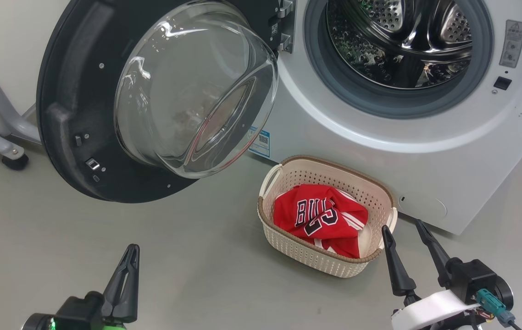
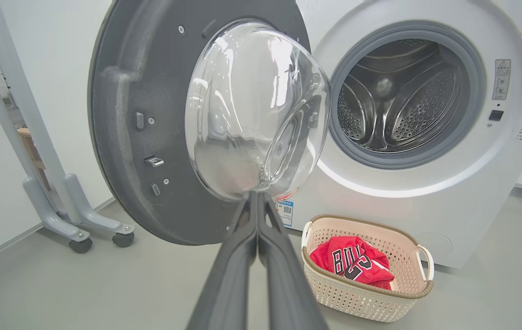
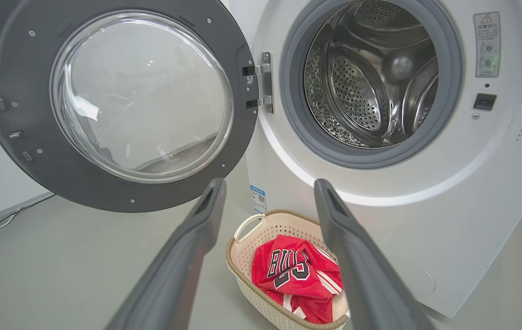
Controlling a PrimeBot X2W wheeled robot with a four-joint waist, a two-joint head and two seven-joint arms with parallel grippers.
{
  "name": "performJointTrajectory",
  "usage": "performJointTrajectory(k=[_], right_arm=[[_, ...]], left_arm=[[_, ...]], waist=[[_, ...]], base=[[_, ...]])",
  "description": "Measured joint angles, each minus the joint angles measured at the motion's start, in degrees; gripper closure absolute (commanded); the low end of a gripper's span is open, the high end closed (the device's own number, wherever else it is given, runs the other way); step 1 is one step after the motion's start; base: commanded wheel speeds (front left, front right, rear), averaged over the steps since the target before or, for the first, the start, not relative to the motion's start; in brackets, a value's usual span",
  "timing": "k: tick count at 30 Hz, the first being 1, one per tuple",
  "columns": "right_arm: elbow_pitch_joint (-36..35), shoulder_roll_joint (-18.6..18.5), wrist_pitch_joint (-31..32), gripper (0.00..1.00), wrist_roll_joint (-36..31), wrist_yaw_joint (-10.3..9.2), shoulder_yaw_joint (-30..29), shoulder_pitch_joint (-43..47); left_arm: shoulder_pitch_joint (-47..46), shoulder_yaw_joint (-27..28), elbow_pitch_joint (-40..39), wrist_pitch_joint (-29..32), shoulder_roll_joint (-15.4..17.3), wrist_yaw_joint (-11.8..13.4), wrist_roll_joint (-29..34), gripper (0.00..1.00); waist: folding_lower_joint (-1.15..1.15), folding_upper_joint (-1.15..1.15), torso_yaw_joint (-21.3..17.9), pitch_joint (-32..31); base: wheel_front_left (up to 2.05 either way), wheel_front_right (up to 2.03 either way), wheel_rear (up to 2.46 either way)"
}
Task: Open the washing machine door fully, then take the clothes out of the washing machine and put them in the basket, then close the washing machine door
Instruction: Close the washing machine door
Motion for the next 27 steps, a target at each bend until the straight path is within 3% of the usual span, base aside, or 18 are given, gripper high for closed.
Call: performJointTrajectory(k=[2, 7, 16, 20, 27], right_arm=[[0.02, 0.0, 0.0, 0.0, 0.0, 0.0, 0.01, -0.01], [0.09, 0.0, 0.0, 0.0, 0.0, 0.0, 0.0, -0.04], [0.1, -0.05, 0.0, 0.0, -0.1, 0.0, 0.18, -0.32], [0.08, -0.24, 0.0, 0.0, -0.12, 0.0, 0.13, -0.54], [-0.15, -0.84, 0.0, 0.0, -0.53, -0.04, 0.08, -0.66]], left_arm=[[0.0, 0.03, -0.47, -0.22, -0.14, -0.6, -0.89, 1.0], [-0.01, 0.89, -3.69, -1.45, -3.55, -2.64, -10.21, 1.0], [-0.2, 4.54, -11.38, -2.5, -5.56, -9.22, -40.11, 1.0], [-0.6, 7.47, -14.18, -2.99, -5.48, -9.48, -50.4, 1.0], [-5.09, 15.8, -18.55, -3.97, -5.43, -10.07, -61.32, 1.0]], waist=[[0.0, 0.0, 0.01, 0.07], [0.0, 0.0, 0.08, 0.28], [0.0, 0.0, 0.26, 0.96], [0.0, 0.0, 0.35, 1.4], [0.0, 0.0, 0.57, 2.54]], base=[[0.0, 0.0, 0.0], [0.0, 0.0, 0.0], [0.0, 0.0, 0.0], [0.0, 0.0, 0.0], [0.0, 0.0, 0.0]])
